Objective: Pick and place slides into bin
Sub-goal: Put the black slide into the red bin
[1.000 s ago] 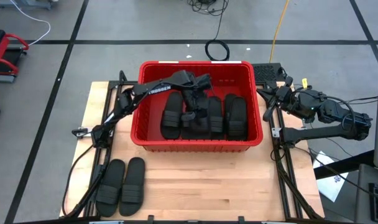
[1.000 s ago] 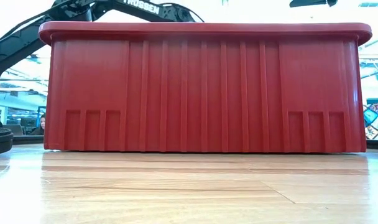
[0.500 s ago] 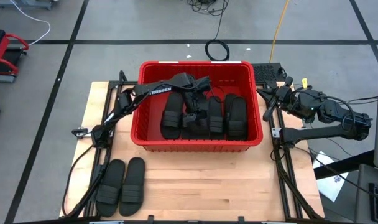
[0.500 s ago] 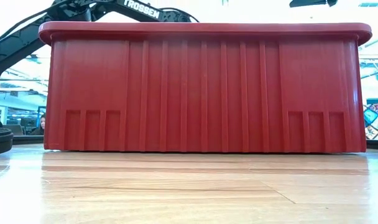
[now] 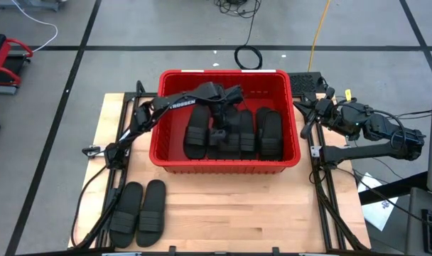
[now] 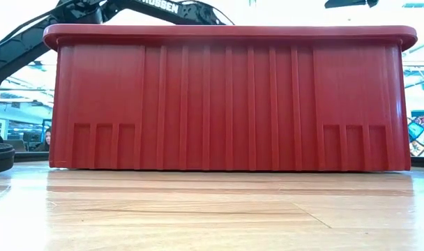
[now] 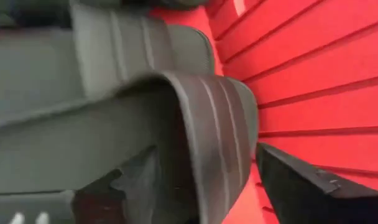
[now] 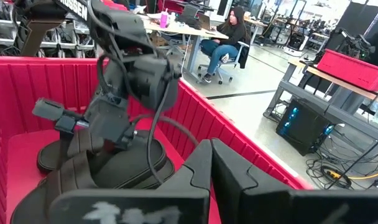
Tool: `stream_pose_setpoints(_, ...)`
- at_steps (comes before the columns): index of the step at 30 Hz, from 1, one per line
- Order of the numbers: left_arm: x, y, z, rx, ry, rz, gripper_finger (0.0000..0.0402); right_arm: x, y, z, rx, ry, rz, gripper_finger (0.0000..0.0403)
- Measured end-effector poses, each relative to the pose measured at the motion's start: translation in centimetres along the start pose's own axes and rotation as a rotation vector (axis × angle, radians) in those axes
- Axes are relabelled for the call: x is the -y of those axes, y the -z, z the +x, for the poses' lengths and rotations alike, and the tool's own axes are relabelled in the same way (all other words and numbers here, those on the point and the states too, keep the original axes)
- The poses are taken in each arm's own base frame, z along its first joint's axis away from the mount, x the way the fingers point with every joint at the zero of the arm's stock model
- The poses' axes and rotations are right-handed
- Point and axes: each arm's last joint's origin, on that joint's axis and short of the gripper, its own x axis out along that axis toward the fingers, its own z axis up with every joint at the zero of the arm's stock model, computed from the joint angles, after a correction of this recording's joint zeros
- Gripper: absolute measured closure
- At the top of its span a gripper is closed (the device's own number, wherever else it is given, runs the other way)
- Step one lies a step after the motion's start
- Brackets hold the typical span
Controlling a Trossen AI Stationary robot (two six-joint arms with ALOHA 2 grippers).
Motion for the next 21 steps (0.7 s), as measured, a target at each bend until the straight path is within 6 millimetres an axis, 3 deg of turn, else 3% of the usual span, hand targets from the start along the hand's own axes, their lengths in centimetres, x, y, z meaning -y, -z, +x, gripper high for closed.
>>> stream_pose_setpoints(7, 1.6, -1.8, -4.0, 0.071, -0.11, 0.076, 0.0118, 0.0, 0.1, 0.0, -0.006, -0.001, -0.012, 0.0403)
stream_pose_setpoints(11, 3.9, -1.9, -8.2, 0.118, -0.222, 0.069, 0.0129, 0.0, 0.2, 0.0, -0.02, -0.002, -0.021, 0.0403)
stream_pose_setpoints(16, 9.9, -1.5, -15.7, 0.247, -0.439, 0.213, 0.0198, 0.0, 0.4, 0.0, -0.034, -0.004, -0.059, 0.0403)
stream_pose_setpoints(21, 15.4, -0.3, -21.4, 0.422, -0.535, 0.344, 0.0321, -0.1, 0.3, 0.1, -0.029, -0.003, -0.112, 0.0403)
